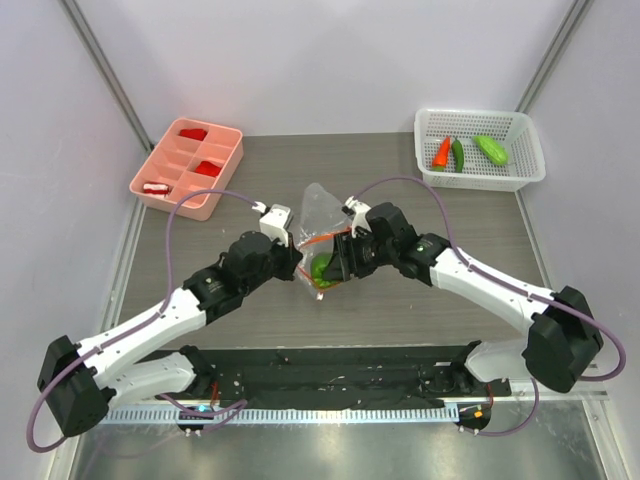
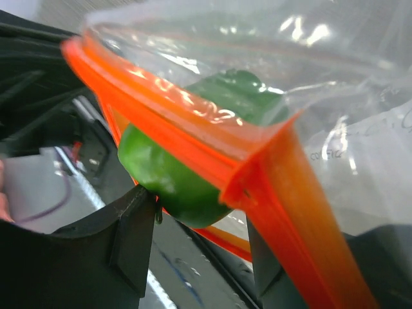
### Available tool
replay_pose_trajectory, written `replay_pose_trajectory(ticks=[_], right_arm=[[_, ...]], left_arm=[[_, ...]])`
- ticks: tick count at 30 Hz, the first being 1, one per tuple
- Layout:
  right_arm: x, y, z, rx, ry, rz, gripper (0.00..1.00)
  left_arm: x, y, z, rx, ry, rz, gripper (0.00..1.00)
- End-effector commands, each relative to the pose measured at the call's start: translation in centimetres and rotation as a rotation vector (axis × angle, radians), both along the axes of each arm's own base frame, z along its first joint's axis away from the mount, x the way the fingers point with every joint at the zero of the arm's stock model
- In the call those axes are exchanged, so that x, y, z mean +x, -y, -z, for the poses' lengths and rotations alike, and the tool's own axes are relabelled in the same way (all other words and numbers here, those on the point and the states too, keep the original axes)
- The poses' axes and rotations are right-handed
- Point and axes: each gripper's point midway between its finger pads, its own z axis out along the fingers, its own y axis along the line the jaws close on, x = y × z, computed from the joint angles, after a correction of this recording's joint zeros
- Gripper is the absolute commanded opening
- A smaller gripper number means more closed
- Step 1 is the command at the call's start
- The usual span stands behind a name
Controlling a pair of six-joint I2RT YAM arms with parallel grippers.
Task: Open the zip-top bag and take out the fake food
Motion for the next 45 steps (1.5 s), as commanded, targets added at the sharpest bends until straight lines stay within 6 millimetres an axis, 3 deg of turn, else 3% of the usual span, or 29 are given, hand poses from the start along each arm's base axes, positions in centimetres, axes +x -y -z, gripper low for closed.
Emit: replay_pose_trajectory(ticks=[1, 3, 4, 5, 8, 12, 14, 15, 18, 20, 26, 29, 31, 32, 33, 34, 36, 38, 40, 41, 42, 44, 45], right_arm=[[0.4, -1.8, -5.3, 0.262, 0.021, 0.074, 0.01], [1.2, -1.4, -6.4, 0.315, 0.036, 0.159, 0.01], [1.7, -1.7, -8.2, 0.386, 0.094, 0.164, 0.01], [1.7, -1.6, -9.7, 0.443, 0.121, 0.173, 0.01], [1.1, -1.9, -11.2, 0.509, 0.190, 0.115, 0.01], [-0.7, -1.9, -11.5, 0.522, 0.267, -0.007, 0.01], [-2.9, -2.0, -11.9, 0.546, 0.278, -0.134, 0.01], [-4.0, -1.9, -12.6, 0.582, 0.296, -0.181, 0.01], [-7.1, -1.4, -14.3, 0.635, 0.317, -0.328, 0.01], [-8.1, -1.1, -15.5, 0.663, 0.323, -0.369, 0.01], [-7.7, -0.9, -19.4, 0.704, 0.340, -0.315, 0.01], [-6.5, -2.0, -19.9, 0.750, 0.261, -0.279, 0.01], [-6.8, -2.5, -21.5, 0.854, 0.264, -0.311, 0.01], [-6.6, -3.2, -21.2, 0.904, 0.210, -0.322, 0.01], [-7.9, -2.6, -23.8, 1.044, 0.219, -0.383, 0.01], [-8.7, -2.7, -24.0, 1.076, 0.183, -0.448, 0.01], [-9.0, -3.2, -24.9, 1.128, 0.139, -0.520, 0.01], [-9.8, -4.0, -23.8, 1.090, 0.093, -0.578, 0.01], [-9.4, -4.9, -21.3, 1.003, 0.062, -0.556, 0.01], [-9.2, -5.1, -19.7, 0.962, 0.058, -0.531, 0.01], [-8.6, -5.7, -17.0, 0.857, -0.040, -0.470, 0.01], [-8.1, -5.9, -14.5, 0.729, 0.069, -0.451, 0.01], [-8.9, -5.9, -12.4, 0.634, 0.000, -0.441, 0.01]], left_arm=[[0.6, 1.5, -1.7, -0.096, 0.022, 0.003, 0.00], [0.3, 1.6, -1.3, -0.092, 0.013, 0.004, 0.00], [0.2, 1.6, -1.2, -0.092, 0.011, 0.003, 0.00], [0.1, 1.7, -1.1, -0.094, 0.008, 0.005, 0.00], [-0.1, 1.4, -1.2, -0.100, -0.003, -0.011, 0.00], [0.2, 0.8, -1.5, -0.090, -0.008, -0.052, 0.00], [0.5, -0.1, -1.2, -0.063, -0.036, -0.110, 0.00], [0.8, -0.1, -2.2, -0.071, -0.034, -0.127, 0.00], [1.1, -0.6, -1.8, -0.036, -0.070, -0.179, 0.00], [1.4, -0.5, -2.6, -0.042, -0.070, -0.193, 0.00], [1.5, -0.3, -3.7, -0.063, -0.053, -0.188, 0.00], [0.7, 1.7, -5.0, -0.145, -0.044, -0.074, 0.00], [-0.6, 3.4, -6.0, -0.216, -0.055, 0.029, 0.00], [-0.8, 4.4, -7.2, -0.272, -0.032, 0.074, 0.00], [-1.2, 5.2, -7.2, -0.300, -0.049, 0.117, 0.00], [-2.6, 6.7, -7.7, -0.337, -0.078, 0.217, 0.00], [-3.0, 7.8, -7.8, -0.369, -0.113, 0.266, 0.00], [-3.3, 8.2, -8.1, -0.400, -0.138, 0.275, 0.00], [-3.0, 7.8, -8.8, -0.413, -0.117, 0.246, 0.00], [-2.1, 7.0, -9.0, -0.405, -0.093, 0.182, 0.00], [-1.7, 6.2, -8.5, -0.378, -0.093, 0.133, 0.00], [-0.3, 4.4, -9.4, -0.356, -0.035, 0.025, 0.00], [0.0, 3.9, -9.4, -0.345, -0.025, -0.002, 0.00]])
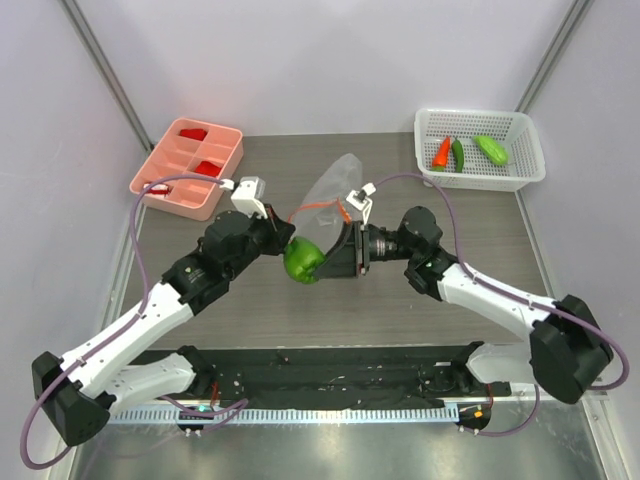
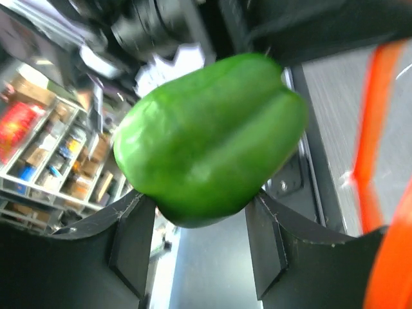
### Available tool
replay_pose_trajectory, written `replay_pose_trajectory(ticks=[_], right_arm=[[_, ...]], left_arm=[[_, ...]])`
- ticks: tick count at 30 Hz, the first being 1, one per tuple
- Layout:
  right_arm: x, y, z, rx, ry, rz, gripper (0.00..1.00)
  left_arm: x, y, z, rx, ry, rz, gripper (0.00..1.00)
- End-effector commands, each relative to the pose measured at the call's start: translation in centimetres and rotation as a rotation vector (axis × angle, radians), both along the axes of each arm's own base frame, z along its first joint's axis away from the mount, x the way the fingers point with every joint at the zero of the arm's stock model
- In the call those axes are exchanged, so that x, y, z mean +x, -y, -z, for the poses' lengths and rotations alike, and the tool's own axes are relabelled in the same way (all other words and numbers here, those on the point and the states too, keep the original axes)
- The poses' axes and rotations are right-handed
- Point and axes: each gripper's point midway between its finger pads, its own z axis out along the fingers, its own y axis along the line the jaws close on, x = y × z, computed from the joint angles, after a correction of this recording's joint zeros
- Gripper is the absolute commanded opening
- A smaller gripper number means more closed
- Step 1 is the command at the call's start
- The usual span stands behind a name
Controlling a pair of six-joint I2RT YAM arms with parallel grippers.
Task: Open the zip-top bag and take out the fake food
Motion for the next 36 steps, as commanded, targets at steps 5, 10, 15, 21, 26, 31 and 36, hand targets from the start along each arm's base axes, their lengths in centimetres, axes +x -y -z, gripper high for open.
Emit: replay_pose_trajectory(ticks=[5, 10, 15, 21, 26, 31, 36], right_arm=[[-4.9, -0.4, 4.4, -0.244, 0.198, -0.086, 0.01], [-6.2, 0.9, 6.2, -0.293, 0.212, -0.129, 0.01], [-3.0, 0.5, 4.8, -0.295, 0.265, 0.071, 0.01], [2.7, 0.9, 9.0, -0.492, 0.237, 0.325, 0.02], [0.7, 0.1, 5.9, -0.346, 0.259, 0.237, 0.61], [2.7, 1.7, 6.0, -0.445, 0.294, 0.368, 0.90], [3.7, 1.8, 8.6, -0.515, 0.274, 0.407, 0.94]], left_arm=[[-1.0, 2.8, -3.7, -0.046, 0.053, 0.049, 0.00], [-1.9, 3.9, -4.5, -0.089, 0.089, 0.130, 0.00], [-2.3, 3.8, -2.8, -0.089, 0.048, 0.137, 0.00], [1.7, -1.8, 1.1, 0.048, 0.004, -0.230, 0.00], [3.5, -3.9, 5.0, 0.032, -0.169, -0.290, 0.00], [3.7, -5.7, 7.0, -0.033, -0.212, -0.353, 0.16], [3.9, -6.6, 6.0, -0.013, -0.218, -0.357, 0.58]])
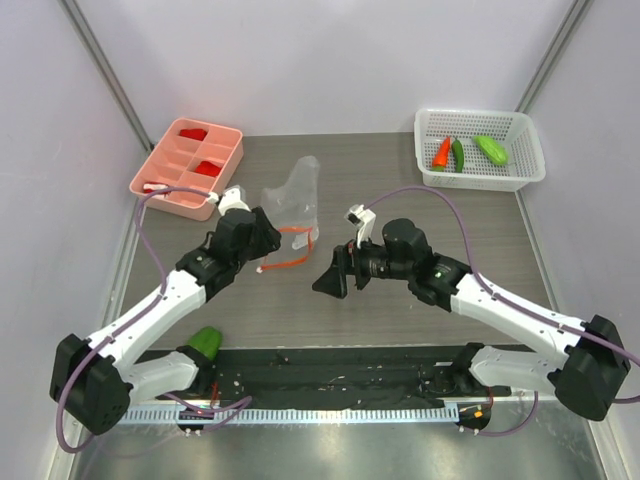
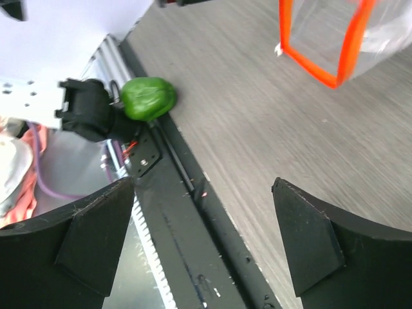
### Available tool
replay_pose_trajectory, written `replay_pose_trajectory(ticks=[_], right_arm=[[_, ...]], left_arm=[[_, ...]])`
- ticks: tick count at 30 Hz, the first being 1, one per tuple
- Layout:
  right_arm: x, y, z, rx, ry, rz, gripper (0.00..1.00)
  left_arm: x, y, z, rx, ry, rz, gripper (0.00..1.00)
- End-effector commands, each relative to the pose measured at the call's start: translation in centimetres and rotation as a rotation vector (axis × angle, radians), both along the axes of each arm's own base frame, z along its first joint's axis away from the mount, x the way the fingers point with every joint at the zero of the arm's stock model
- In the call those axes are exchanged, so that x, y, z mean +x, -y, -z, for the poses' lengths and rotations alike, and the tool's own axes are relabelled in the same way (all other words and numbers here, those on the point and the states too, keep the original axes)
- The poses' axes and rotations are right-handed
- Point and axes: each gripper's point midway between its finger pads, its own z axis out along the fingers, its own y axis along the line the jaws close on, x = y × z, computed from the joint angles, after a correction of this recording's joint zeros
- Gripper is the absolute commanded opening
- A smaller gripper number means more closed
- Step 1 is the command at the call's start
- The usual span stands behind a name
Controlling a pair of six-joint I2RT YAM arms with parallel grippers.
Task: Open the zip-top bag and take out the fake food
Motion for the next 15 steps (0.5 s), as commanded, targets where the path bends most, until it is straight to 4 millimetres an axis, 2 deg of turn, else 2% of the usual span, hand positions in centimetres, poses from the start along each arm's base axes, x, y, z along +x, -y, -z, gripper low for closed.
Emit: replay_pose_trajectory(ticks=[1, 2, 3, 7, 8, 9, 10, 11, 12, 15], right_arm=[[1.8, 0.0, 0.7, -0.023, 0.045, 0.076, 0.95], [1.8, -0.1, 1.0, -0.021, 0.034, 0.082, 0.96], [2.4, -0.1, 0.8, -0.009, 0.054, 0.102, 0.96], [3.3, -0.1, 0.8, -0.035, 0.081, 0.127, 0.97], [3.4, -0.2, 0.7, -0.037, 0.081, 0.125, 0.97], [3.5, -0.4, 1.1, -0.046, 0.079, 0.118, 0.97], [3.3, -0.9, 0.6, -0.029, 0.083, 0.096, 0.97], [3.4, -1.1, 0.9, -0.032, 0.078, 0.091, 0.97], [3.6, -1.6, 1.1, -0.038, 0.071, 0.083, 0.98], [3.2, -3.6, 2.1, -0.065, 0.065, 0.025, 0.98]], left_arm=[[0.2, -0.2, -2.8, -0.038, 0.032, -0.008, 0.69], [-0.1, -0.3, -3.0, -0.039, 0.030, -0.008, 0.76], [-0.3, -0.2, -3.4, -0.051, 0.024, -0.002, 0.87], [-2.4, -0.7, -4.1, -0.051, -0.020, 0.027, 0.93], [-3.4, -1.5, -3.5, -0.023, -0.061, 0.018, 0.93], [-3.9, -2.0, -4.8, -0.045, -0.049, -0.004, 0.96], [-4.2, -3.0, -5.0, -0.030, -0.052, -0.051, 1.00], [-5.3, -4.1, -4.2, 0.001, -0.102, -0.076, 1.00], [-5.7, -4.8, -5.1, -0.023, -0.096, -0.118, 1.00], [-7.5, -6.6, -5.0, -0.002, -0.160, -0.170, 1.00]])
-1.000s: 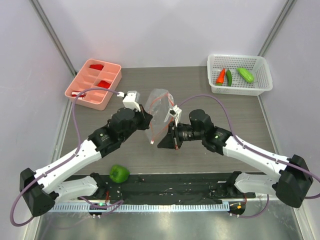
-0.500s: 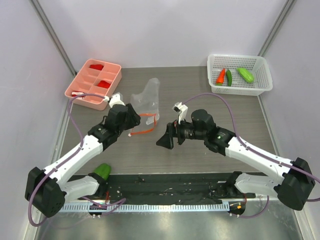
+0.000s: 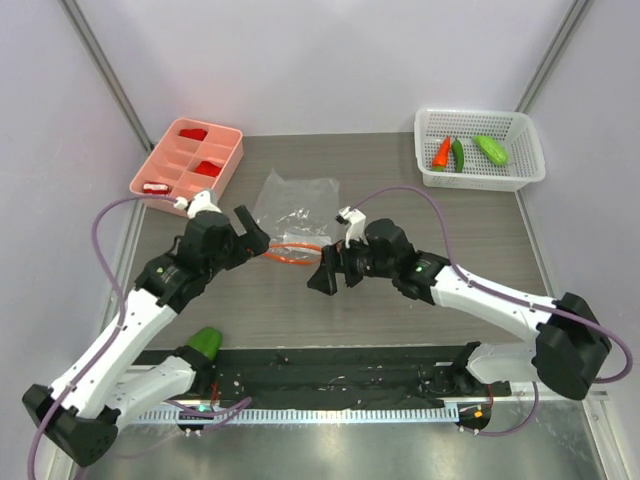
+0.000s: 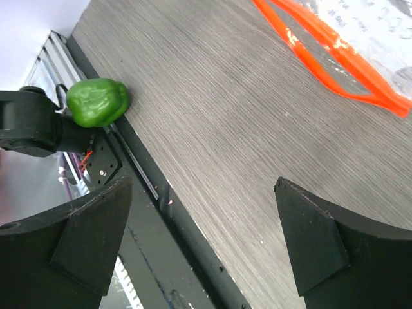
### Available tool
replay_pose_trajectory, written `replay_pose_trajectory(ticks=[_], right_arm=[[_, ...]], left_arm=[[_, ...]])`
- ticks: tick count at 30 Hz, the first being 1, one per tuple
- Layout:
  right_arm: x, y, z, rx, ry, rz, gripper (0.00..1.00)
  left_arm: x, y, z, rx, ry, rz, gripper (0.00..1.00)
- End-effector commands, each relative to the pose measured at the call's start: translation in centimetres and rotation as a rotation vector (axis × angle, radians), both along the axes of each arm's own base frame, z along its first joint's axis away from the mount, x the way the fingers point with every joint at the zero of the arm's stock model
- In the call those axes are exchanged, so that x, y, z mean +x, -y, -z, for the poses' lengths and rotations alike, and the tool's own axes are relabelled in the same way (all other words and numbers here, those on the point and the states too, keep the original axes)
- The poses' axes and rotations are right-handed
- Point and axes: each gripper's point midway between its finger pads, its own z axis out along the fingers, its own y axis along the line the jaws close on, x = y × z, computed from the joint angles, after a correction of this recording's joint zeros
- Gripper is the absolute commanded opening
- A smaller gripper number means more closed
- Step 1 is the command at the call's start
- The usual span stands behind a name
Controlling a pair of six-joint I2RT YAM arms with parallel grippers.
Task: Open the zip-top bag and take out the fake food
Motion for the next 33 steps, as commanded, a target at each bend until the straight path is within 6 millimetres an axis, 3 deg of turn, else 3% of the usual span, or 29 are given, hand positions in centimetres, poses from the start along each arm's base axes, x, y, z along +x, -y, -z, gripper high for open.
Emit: replay_pose_trajectory(ticks=[1, 4, 5, 6, 7, 8, 9, 10, 12, 13, 14, 15, 18, 26, 31, 33], right_arm=[[0.5, -3.9, -2.1, 0.044, 0.089, -0.082, 0.98], [-1.1, -7.5, -1.7, 0.071, 0.107, -0.168, 0.99], [-2.2, -8.9, -1.3, 0.074, 0.102, -0.206, 1.00], [-2.4, -10.4, -2.3, 0.111, 0.126, -0.226, 1.00], [-2.8, -11.8, -0.5, 0.089, 0.103, -0.253, 1.00], [-3.7, -13.1, -0.4, 0.103, 0.108, -0.284, 1.00], [-5.0, -15.3, -1.7, 0.155, 0.140, -0.327, 1.00], [-5.8, -16.9, 0.7, 0.131, 0.118, -0.356, 1.00], [-7.3, -20.1, 0.0, 0.171, 0.138, -0.407, 1.00], [-7.7, -21.1, 0.5, 0.167, 0.144, -0.428, 1.00], [-8.1, -22.0, 2.6, 0.133, 0.160, -0.453, 0.99], [-8.3, -23.1, 1.8, 0.145, 0.189, -0.468, 1.00], [-10.1, -24.2, 3.5, 0.130, 0.234, -0.549, 1.00], [-12.3, -25.6, 7.4, 0.066, 0.305, -0.646, 1.00], [-10.9, -26.2, 8.8, 0.032, 0.385, -0.569, 1.00], [-10.8, -26.5, 8.3, 0.067, 0.410, -0.565, 1.00]], left_arm=[[-3.2, -4.1, -0.1, 0.040, -0.121, -0.142, 1.00], [-4.7, -7.7, -2.1, 0.091, -0.080, -0.273, 1.00], [-5.1, -9.9, -3.3, 0.123, -0.028, -0.368, 1.00], [-6.5, -12.0, -3.2, 0.152, -0.037, -0.457, 1.00], [-7.6, -13.5, -4.1, 0.127, 0.002, -0.528, 1.00], [-8.0, -14.4, -5.1, 0.104, 0.038, -0.572, 1.00], [-8.4, -15.5, -6.0, 0.117, 0.072, -0.615, 1.00], [-9.4, -16.3, -6.3, 0.127, 0.074, -0.626, 1.00], [-10.1, -17.2, -8.4, 0.112, 0.118, -0.651, 1.00], [-10.6, -17.6, -8.7, 0.123, 0.120, -0.658, 1.00], [-10.9, -17.9, -9.6, 0.110, 0.139, -0.661, 1.00], [-11.1, -18.1, -9.8, 0.115, 0.142, -0.661, 1.00], [-11.8, -18.6, -10.0, 0.116, 0.148, -0.667, 1.00], [-11.7, -18.4, -9.1, 0.143, 0.124, -0.651, 1.00], [-11.6, -18.4, -9.2, 0.138, 0.136, -0.646, 1.00], [-11.6, -18.3, -9.2, 0.140, 0.134, -0.637, 1.00]])
